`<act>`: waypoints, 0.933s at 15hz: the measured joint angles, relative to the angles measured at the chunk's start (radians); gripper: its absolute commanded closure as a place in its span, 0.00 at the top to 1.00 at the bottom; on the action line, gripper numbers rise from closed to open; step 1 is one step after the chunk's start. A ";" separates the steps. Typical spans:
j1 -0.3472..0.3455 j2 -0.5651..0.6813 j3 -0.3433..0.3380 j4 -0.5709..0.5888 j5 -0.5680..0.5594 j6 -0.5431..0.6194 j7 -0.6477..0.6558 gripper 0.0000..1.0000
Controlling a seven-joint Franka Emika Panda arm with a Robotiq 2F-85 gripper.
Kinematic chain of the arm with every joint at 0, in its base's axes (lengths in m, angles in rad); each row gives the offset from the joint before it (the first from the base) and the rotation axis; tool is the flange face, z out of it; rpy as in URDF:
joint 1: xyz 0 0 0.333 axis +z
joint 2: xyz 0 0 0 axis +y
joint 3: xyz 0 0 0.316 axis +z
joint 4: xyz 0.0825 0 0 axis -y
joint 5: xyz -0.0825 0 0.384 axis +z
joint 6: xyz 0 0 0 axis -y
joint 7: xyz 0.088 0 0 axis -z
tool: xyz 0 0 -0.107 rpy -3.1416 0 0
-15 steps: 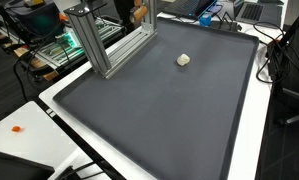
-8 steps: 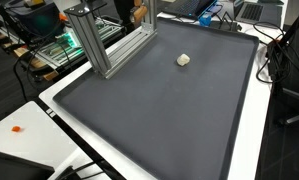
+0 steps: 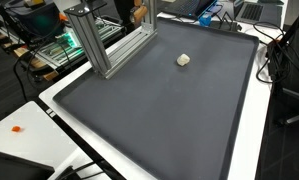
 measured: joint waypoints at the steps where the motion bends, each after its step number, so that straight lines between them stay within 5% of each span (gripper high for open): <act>1: 0.000 0.000 -0.002 0.001 0.002 0.000 0.000 0.24; 14: -0.007 0.036 -0.027 0.048 0.013 -0.042 0.000 0.24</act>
